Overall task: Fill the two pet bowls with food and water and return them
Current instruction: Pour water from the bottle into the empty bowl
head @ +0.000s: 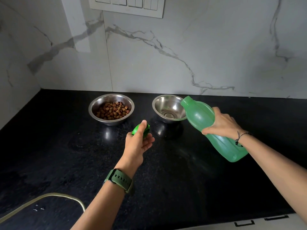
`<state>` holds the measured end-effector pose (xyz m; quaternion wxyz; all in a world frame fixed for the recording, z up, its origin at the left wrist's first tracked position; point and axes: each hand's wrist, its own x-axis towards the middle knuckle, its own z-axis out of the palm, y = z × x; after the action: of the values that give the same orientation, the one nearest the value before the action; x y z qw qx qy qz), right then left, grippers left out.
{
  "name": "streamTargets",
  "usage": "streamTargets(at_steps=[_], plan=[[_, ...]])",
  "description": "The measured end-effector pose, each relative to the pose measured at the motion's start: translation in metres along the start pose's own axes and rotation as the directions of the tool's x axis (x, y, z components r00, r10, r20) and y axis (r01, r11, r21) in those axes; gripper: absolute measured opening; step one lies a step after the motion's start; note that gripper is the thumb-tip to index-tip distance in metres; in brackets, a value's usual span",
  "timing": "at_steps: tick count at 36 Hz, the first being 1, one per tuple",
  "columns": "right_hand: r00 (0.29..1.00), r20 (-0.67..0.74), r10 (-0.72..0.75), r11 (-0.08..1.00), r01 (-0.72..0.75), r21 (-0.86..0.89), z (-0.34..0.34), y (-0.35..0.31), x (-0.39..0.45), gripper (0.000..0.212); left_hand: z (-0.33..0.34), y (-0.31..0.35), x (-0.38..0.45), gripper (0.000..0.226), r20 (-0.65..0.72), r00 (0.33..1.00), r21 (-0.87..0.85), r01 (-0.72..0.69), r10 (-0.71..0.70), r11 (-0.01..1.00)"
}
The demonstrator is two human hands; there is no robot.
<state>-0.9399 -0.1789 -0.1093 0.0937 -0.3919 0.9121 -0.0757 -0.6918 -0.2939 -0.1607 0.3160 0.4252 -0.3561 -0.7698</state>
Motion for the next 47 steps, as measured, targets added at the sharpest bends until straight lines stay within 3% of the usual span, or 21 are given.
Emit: streamTargets(at_steps=[19,47], plan=[[1.0,0.011,-0.004,0.999,0.004,-0.043,-0.008,0.006,-0.01,0.084,-0.002,-0.003,0.003,0.062,0.013,1.0,-0.007,0.019,-0.019,1.0],[1.0,0.01,-0.007,0.997,0.008,-0.074,-0.014,0.005,-0.011,0.094,-0.002,0.0,-0.002,0.058,0.03,0.999,-0.031,0.022,-0.021,0.999]])
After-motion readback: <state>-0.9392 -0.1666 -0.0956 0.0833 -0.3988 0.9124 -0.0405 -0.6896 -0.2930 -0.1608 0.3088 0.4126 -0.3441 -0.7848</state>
